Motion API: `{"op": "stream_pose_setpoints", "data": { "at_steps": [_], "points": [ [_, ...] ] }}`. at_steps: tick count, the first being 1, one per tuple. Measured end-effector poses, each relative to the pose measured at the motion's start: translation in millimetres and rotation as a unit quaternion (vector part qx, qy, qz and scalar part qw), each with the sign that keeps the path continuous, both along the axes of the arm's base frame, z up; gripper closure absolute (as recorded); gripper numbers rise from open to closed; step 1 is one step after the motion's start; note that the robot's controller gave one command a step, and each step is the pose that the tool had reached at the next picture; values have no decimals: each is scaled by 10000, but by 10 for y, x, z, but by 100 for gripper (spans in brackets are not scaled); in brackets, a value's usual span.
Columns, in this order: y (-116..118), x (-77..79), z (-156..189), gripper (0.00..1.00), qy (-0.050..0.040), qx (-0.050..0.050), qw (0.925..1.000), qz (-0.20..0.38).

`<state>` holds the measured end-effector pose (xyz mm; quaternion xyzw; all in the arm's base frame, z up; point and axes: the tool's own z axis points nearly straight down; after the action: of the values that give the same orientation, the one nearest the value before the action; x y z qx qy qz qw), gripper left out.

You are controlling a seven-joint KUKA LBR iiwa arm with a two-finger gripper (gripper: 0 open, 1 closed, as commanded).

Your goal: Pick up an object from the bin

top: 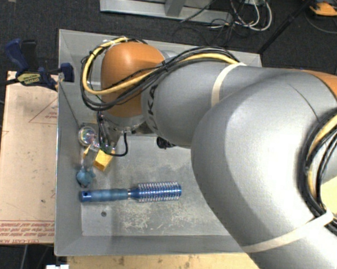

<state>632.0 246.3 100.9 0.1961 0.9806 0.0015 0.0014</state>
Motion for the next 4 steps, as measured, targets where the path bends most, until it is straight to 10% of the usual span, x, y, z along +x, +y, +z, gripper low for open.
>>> {"op": "stream_pose_setpoints", "data": {
  "at_steps": [1,3,4],
  "points": [
    [-65,-44,-4,0,17,-5,9949,-1010],
    [-283,-127,-300,0,12,-3,9954,-963],
    [-273,-131,-299,100,14,-1,9954,-953]
  ]
}}
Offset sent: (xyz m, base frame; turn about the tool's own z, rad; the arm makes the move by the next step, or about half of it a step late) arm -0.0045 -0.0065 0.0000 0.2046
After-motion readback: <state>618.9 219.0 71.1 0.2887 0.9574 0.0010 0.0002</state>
